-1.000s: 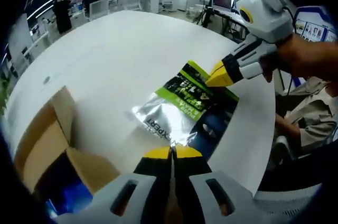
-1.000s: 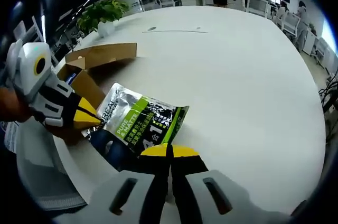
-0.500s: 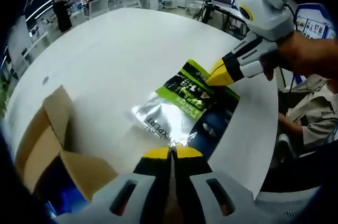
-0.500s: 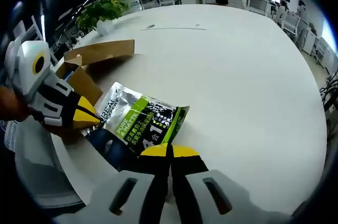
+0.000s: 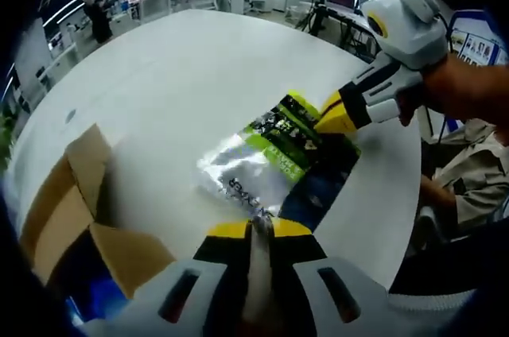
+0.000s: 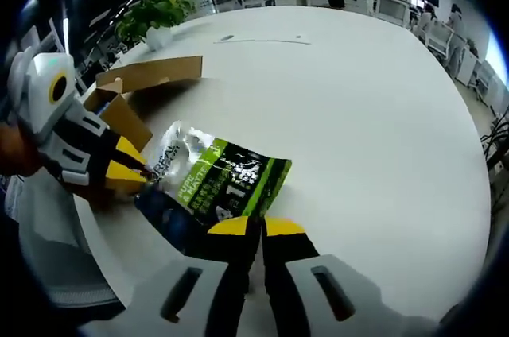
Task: Operate the shoe box by opening the lid, removing the specified soft item, and placing it in the target area until the item is outside and the box remains undamaged.
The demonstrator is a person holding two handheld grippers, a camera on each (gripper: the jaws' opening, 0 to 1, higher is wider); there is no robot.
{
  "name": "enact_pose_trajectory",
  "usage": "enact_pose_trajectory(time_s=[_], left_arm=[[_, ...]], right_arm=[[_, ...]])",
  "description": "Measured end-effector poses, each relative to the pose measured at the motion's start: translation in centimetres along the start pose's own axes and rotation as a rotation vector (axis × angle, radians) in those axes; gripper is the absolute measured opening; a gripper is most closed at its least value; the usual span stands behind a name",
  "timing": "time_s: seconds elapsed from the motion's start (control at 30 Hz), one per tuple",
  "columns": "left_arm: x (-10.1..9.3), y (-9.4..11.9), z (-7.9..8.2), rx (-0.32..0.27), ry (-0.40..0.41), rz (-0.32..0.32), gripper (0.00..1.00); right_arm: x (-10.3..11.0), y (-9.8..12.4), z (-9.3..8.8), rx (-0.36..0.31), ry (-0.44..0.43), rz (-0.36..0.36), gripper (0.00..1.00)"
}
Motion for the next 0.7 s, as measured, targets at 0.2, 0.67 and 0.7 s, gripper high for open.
enact_pose_trajectory(time_s=[0.2, 0.67, 0.7], left_arm=[[0.3, 0.6, 0.5, -0.02, 0.012, 0.004, 0.1], [0.6, 2.9, 0.3, -0.06, 0.029, 0.014, 0.09], [0.6, 3.1, 0.2, -0.065, 0.028, 0.015, 0.09]], right_arm=[[-0.2, 0.6, 0.0, -0.008, -0.001, -0.02, 0.09], [0.9, 2.1, 0.1, -0.024, 0.01, -0.041, 0.09], [1.0, 2.2, 0.2, -0.026, 0.01, -0.043, 0.09]])
Point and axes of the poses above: the point that each gripper's makers call its tool centre point, and the gripper's own axes: y roughly backward along the fingers, x roughly to its left, z roughly out of its top, the point moved 8 cm from there along y, roughly backward along the fingers, and after that the axes turned 8 degrees about z, right-handed, at the moved point
